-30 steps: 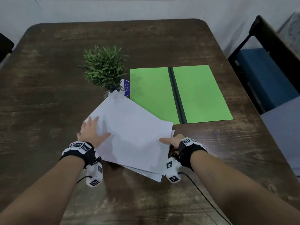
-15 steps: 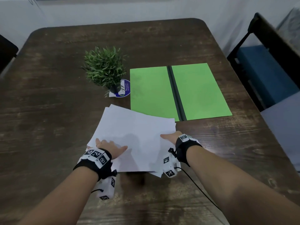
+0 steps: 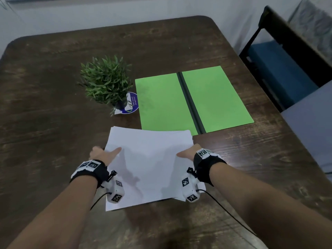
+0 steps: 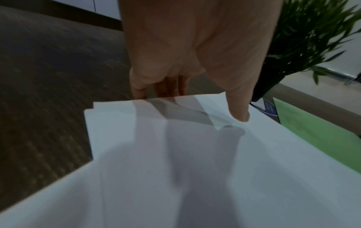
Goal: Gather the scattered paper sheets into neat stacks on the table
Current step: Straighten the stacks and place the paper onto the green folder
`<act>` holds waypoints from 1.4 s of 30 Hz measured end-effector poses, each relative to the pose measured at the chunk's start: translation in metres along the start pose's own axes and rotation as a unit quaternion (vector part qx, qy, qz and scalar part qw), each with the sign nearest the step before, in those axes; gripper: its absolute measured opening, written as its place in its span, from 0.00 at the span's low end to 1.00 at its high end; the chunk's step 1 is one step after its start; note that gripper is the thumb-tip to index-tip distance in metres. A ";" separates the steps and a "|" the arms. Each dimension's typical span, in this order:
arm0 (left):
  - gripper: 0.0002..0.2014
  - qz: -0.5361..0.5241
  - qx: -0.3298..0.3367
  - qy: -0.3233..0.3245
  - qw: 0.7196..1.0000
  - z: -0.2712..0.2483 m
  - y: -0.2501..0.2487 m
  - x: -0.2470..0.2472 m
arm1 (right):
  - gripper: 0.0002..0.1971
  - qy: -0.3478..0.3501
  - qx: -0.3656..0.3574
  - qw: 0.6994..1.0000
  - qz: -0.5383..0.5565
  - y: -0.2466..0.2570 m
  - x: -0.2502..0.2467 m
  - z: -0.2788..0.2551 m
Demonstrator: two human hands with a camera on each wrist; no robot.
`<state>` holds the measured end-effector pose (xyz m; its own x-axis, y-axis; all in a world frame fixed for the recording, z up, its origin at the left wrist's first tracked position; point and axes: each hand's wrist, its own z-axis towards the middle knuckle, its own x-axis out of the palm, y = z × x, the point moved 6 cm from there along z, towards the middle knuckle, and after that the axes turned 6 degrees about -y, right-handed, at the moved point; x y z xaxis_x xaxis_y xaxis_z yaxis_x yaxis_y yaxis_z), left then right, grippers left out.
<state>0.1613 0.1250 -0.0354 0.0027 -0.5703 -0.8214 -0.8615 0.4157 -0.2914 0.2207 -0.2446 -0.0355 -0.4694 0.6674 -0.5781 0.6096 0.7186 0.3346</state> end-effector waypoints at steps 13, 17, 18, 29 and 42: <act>0.58 -0.034 -0.011 0.053 0.998 0.000 0.015 0.005 | 0.19 0.017 -0.113 0.965 0.237 0.008 -0.002 0.010; 0.57 -0.216 -0.003 0.058 0.975 -0.009 0.019 0.005 | 0.20 0.020 -0.181 0.946 0.267 0.022 -0.025 -0.012; 0.57 -0.241 -0.009 0.066 0.968 -0.011 0.023 0.004 | 0.21 0.023 -0.193 0.943 0.269 0.025 -0.032 -0.019; 0.25 -0.510 0.086 0.106 0.850 -0.095 0.001 -0.021 | 0.25 0.007 -0.252 0.901 0.353 0.013 -0.075 -0.060; 0.36 -0.448 0.189 0.129 0.864 -0.107 0.003 -0.020 | 0.25 -0.021 -0.260 0.901 0.348 -0.014 -0.064 -0.043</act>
<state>0.1041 0.0618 0.0331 0.4265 -0.9025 -0.0608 -0.3452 -0.1003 -0.9332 0.2151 -0.2892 0.0289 -0.0581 0.9913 -0.1184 0.3595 0.1315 0.9238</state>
